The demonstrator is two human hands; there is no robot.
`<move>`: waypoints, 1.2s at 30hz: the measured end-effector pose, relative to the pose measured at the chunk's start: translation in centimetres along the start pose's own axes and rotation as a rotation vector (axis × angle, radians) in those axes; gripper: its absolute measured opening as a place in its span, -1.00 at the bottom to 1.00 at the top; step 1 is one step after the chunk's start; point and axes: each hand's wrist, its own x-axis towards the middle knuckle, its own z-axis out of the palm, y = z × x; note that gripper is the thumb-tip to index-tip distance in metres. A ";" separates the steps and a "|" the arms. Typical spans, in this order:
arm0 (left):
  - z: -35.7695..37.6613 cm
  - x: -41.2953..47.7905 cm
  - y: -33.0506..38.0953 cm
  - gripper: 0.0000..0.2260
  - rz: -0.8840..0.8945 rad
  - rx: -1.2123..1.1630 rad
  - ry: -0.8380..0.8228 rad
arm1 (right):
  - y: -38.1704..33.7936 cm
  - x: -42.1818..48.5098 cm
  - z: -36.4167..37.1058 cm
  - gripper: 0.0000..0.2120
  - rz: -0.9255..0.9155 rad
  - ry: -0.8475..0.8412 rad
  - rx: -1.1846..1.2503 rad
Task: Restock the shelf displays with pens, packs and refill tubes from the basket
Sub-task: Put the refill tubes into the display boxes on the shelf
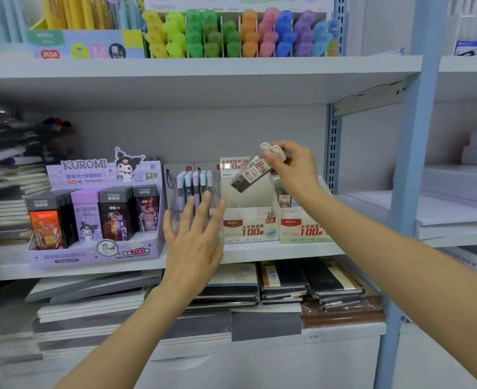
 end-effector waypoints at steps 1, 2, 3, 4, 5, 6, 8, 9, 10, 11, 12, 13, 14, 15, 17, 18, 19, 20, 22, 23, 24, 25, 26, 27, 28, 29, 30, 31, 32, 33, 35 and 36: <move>0.2 0.1 -0.1 -0.34 0.003 0.009 -0.004 | 0.1 0.1 0.8 -0.83 -0.009 -0.003 -0.021; 0.2 0.2 -0.2 -0.33 0.007 0.016 -0.005 | 0.2 0.3 1.5 -0.83 -0.022 -0.011 -0.047; 0.2 0.3 -0.2 -0.34 0.012 0.027 -0.009 | 0.4 0.4 2.3 -0.82 -0.030 -0.026 -0.077; 0.3 0.3 -0.3 -0.35 0.019 0.043 -0.016 | 0.5 0.6 2.9 -0.80 -0.036 -0.046 -0.114; 0.3 0.4 -0.3 -0.37 0.027 0.062 -0.020 | 0.7 0.9 3.5 -0.79 -0.041 -0.064 -0.160; 0.3 0.4 -0.3 -0.39 0.032 0.081 -0.021 | 0.8 1.1 4.0 -0.78 -0.047 -0.079 -0.209; 0.3 0.5 -0.2 -0.42 0.030 0.102 -0.022 | 1.0 1.7 4.8 -0.79 -0.054 -0.125 -0.270; 0.4 0.5 -0.2 -0.43 0.028 0.104 -0.021 | 1.0 1.9 5.1 -0.80 -0.055 -0.165 -0.287; 0.5 0.5 -0.2 -0.43 0.029 0.104 -0.021 | 1.1 2.0 5.4 -0.82 -0.058 -0.218 -0.306; 0.6 0.6 -0.3 -0.43 0.030 0.101 -0.021 | 1.1 2.1 5.6 -0.84 -0.059 -0.282 -0.327; 0.7 0.6 -0.3 -0.44 0.032 0.096 -0.015 | 1.1 2.1 5.8 -0.87 -0.057 -0.352 -0.344; 0.8 0.6 -0.4 -0.44 0.032 0.090 -0.010 | 1.2 2.1 5.8 -0.88 -0.052 -0.416 -0.358; 0.9 0.6 -0.5 -0.44 0.031 0.083 -0.005 | 1.2 2.1 5.9 -0.88 -0.046 -0.464 -0.370; 1.0 0.5 -0.5 -0.44 0.029 0.077 0.000 | 1.3 2.0 5.9 -0.86 -0.041 -0.493 -0.381; 1.2 0.5 -0.5 -0.44 0.030 0.069 0.013 | 1.6 1.8 6.0 -0.84 -0.019 -0.494 -0.387; 1.3 0.4 -0.5 -0.44 0.032 0.064 0.016 | 1.7 1.6 6.2 -0.82 -0.001 -0.469 -0.371; 1.3 0.4 -0.5 -0.44 0.036 0.056 0.017 | 1.9 1.4 6.3 -0.79 0.016 -0.441 -0.356; 1.3 0.5 -0.6 -0.44 0.040 0.048 0.018 | 2.0 1.2 6.5 -0.77 0.022 -0.421 -0.360; 1.3 0.4 -0.6 -0.44 0.043 0.032 -0.002 | 2.1 0.9 6.7 -0.79 0.012 -0.430 -0.430; 1.2 0.3 -0.6 -0.44 0.044 0.023 -0.009 | 1.9 0.7 6.6 -0.78 0.004 -0.442 -0.458; 1.0 0.0 -0.5 -0.44 0.048 0.021 -0.005 | 1.7 0.4 6.3 -0.73 -0.010 -0.445 -0.465; 0.7 -0.4 -0.4 -0.44 0.054 0.023 0.002 | 1.4 -0.1 5.9 -0.67 -0.033 -0.426 -0.454; 0.4 -0.9 -0.2 -0.43 0.054 0.011 0.023 | 1.0 -0.8 5.4 -0.63 -0.068 -0.383 -0.431; 0.2 -1.7 -0.1 -0.45 0.050 -0.029 0.063 | 0.6 -1.8 4.8 -0.65 -0.120 -0.327 -0.393; 0.2 -2.8 0.1 -0.50 0.055 -0.096 0.115 | 0.2 -3.2 4.2 -0.71 -0.176 -0.274 -0.333; 0.4 -4.2 0.2 -0.58 0.069 -0.183 0.167 | 0.0 -4.9 3.6 -0.78 -0.226 -0.243 -0.263; 0.9 -5.9 0.4 -0.68 0.077 -0.277 0.183 | 0.1 -6.9 3.0 -0.84 -0.260 -0.235 -0.195; 1.6 -8.0 0.6 -0.78 0.076 -0.367 0.140 | 0.5 -9.3 2.6 -0.88 -0.266 -0.253 -0.132; 2.5 -10.2 0.9 -0.86 0.058 -0.446 0.046 | 1.2 -11.9 2.4 -0.90 -0.237 -0.298 -0.081; 3.6 -12.6 1.2 -0.91 0.024 -0.509 -0.079 | 2.3 -14.7 2.2 -0.91 -0.181 -0.368 -0.044; 6.3 -17.7 2.1 -0.94 -0.063 -0.582 -0.378 | 5.2 -20.5 2.5 -0.92 -0.035 -0.538 -0.035; 7.7 -20.3 2.5 -0.94 -0.100 -0.607 -0.534 | 7.0 -23.5 2.8 -0.91 0.048 -0.621 -0.048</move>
